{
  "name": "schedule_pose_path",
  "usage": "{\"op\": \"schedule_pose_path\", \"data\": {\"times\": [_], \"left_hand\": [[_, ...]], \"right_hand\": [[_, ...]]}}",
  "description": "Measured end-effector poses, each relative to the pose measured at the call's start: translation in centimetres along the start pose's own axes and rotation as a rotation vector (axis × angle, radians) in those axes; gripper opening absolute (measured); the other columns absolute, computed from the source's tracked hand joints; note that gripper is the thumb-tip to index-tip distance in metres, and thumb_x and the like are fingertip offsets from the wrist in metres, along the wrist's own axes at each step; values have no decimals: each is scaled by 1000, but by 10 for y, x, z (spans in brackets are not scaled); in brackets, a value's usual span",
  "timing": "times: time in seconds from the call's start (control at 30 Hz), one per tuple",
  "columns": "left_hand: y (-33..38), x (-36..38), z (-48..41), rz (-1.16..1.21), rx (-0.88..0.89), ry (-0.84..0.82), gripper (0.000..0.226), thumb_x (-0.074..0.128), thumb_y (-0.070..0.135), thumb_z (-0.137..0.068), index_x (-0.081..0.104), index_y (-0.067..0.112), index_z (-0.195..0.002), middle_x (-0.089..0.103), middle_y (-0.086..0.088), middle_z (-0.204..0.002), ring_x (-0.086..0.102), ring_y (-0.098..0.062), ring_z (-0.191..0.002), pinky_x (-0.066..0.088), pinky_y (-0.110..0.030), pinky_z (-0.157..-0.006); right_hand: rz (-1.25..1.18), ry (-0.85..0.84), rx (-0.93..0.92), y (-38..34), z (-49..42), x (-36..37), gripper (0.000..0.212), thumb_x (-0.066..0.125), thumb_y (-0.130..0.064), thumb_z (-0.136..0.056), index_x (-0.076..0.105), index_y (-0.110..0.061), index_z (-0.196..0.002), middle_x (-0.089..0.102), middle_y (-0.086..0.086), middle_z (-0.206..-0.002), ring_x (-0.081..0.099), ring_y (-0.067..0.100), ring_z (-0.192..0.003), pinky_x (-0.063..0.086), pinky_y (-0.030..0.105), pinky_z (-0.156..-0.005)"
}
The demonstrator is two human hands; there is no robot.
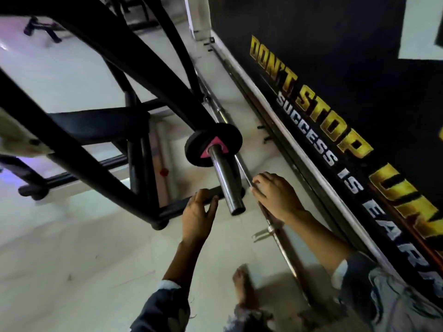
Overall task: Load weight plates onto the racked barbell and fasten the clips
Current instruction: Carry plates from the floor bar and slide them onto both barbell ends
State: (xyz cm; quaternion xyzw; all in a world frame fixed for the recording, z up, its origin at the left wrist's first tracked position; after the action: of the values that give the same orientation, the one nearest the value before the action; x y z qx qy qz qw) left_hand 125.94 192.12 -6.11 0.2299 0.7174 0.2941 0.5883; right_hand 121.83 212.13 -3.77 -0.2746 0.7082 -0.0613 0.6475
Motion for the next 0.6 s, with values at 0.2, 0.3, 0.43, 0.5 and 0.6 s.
{"op": "schedule_pose_path", "data": {"times": [0.2,0.3,0.43,0.5,0.6], "left_hand": [[-63,64,-139,173,-160,223,68,66,40,-81,38,5,-132,45,-16,-131,45,-24,-120,38,-34,-100],[-99,79,-193,361,-194,262,86,67,58,-69,36,12,-134,43,-6,-135,43,-12,-124,38,-24,-103],[-127,77,-242,364,-119,122,54,77,62,-54,63,33,-97,70,7,-93,65,-8,-89,54,-28,-82],[-130,76,-257,373,-106,94,46,78,67,-47,65,37,-81,71,19,-75,65,-2,-76,54,-23,-73],[-127,79,-259,376,-78,139,40,83,56,-49,65,37,-80,68,30,-72,66,1,-73,54,-22,-69]], "right_hand": [[-562,89,264,63,-142,63,48,67,-27,-82,48,-15,-124,49,-3,-120,42,9,-112,33,18,-87],[-757,3,304,82,-205,108,65,74,-30,-75,41,-21,-130,39,-6,-127,34,5,-119,28,-1,-86],[-810,-59,217,98,-256,149,48,84,-29,-61,58,-22,-101,62,-1,-100,57,1,-93,42,7,-80],[-809,-3,219,104,-266,156,53,83,-47,-51,62,-11,-83,67,11,-82,57,2,-72,47,21,-68],[-748,138,170,105,-265,160,76,76,-64,-46,61,6,-72,63,26,-68,55,22,-62,45,36,-58]]}}
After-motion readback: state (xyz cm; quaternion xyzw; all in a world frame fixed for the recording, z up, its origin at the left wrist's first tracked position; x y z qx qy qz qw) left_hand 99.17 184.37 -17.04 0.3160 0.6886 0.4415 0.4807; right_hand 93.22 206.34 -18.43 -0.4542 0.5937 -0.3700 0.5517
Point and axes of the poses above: each hand's wrist, its own z-axis away from the middle knuckle, its own x-axis out of the palm, y = z × x, the point moved 2 cm from there along -z, towards the middle knuckle
